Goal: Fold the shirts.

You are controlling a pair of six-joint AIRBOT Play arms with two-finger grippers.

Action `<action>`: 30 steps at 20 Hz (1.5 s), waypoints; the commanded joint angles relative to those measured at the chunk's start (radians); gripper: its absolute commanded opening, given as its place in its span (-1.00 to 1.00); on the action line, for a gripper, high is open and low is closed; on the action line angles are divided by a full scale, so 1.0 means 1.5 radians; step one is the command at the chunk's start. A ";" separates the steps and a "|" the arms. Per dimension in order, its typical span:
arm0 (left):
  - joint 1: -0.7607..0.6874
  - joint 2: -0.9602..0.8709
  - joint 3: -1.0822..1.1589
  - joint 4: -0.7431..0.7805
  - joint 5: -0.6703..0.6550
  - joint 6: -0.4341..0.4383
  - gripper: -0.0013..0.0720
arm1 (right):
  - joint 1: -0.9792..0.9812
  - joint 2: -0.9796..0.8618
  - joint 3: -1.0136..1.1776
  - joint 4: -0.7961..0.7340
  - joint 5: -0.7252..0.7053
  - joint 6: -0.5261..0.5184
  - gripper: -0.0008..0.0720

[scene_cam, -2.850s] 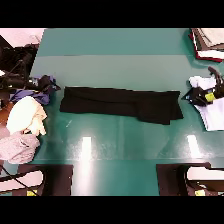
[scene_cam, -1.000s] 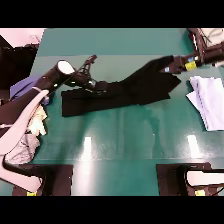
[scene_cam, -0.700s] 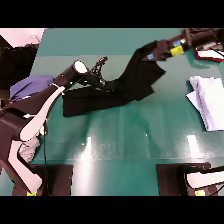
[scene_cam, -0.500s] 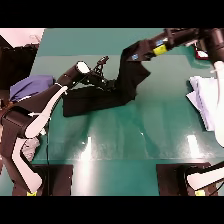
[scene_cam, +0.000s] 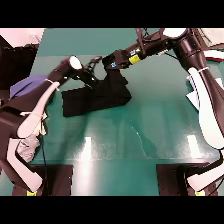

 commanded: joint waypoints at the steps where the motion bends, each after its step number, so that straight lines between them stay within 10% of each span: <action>1: 0.079 0.063 0.001 0.053 -0.066 0.002 -0.91 | 0.016 -0.002 -0.006 0.000 -0.022 -0.009 -0.91; 18: 0.287 0.242 0.003 0.067 -0.217 0.032 -0.91 | 0.168 -0.127 0.027 0.009 -0.220 -0.077 -0.89; 23: 0.287 0.242 0.003 0.063 -0.213 0.032 -0.91 | 0.227 -0.204 0.027 0.245 -0.379 -0.248 0.45; 30: 0.287 0.242 0.003 0.062 -0.220 0.032 -0.91 | 0.112 -0.104 -0.066 0.091 -0.222 -0.193 0.41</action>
